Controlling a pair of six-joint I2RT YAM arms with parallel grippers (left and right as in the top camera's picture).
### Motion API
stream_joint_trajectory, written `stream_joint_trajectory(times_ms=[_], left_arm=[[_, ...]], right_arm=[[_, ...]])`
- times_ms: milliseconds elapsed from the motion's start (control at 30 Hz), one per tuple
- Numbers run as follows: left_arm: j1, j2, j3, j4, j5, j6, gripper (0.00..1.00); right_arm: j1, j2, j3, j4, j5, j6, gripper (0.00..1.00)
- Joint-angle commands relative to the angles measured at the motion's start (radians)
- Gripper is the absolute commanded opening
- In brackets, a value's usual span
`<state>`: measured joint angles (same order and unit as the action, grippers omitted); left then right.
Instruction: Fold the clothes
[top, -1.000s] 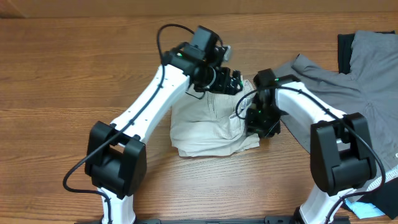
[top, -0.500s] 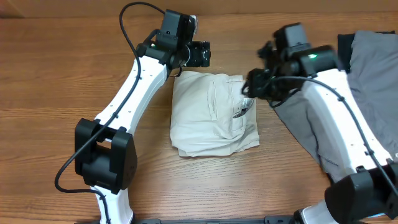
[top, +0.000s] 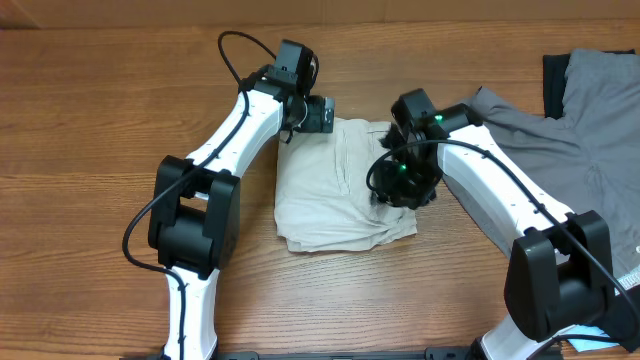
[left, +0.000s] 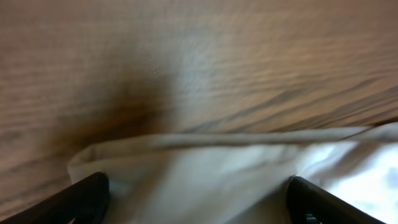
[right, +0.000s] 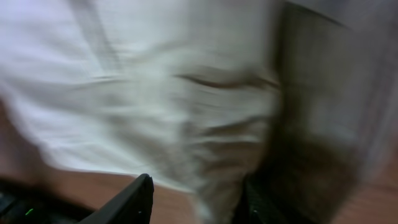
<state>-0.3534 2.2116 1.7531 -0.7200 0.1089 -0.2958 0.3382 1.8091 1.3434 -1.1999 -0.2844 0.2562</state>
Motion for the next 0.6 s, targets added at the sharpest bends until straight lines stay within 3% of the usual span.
stream_joint_trajectory(times_ms=[0,133,233,400,567], left_arm=[[-0.004,0.026,0.018,-0.063,-0.024,0.031,0.93],[-0.004,0.040,0.018,-0.182,-0.066,0.031,0.87],[-0.004,0.040,0.018,-0.292,-0.070,0.030,0.97],[-0.004,0.040,0.018,-0.497,-0.068,0.024,0.94],[-0.004,0.040,0.018,-0.638,-0.004,-0.023,0.94]], right_arm=[[-0.030,0.000,-0.044,-0.002,0.150,0.085,0.51],[-0.037,0.000,-0.086,-0.003,0.149,0.085,0.52],[-0.034,0.000,-0.111,-0.007,0.137,0.085,0.52],[-0.025,0.000,-0.157,0.005,0.141,0.085,0.53],[-0.028,0.000,-0.221,0.123,0.259,0.085,0.56]])
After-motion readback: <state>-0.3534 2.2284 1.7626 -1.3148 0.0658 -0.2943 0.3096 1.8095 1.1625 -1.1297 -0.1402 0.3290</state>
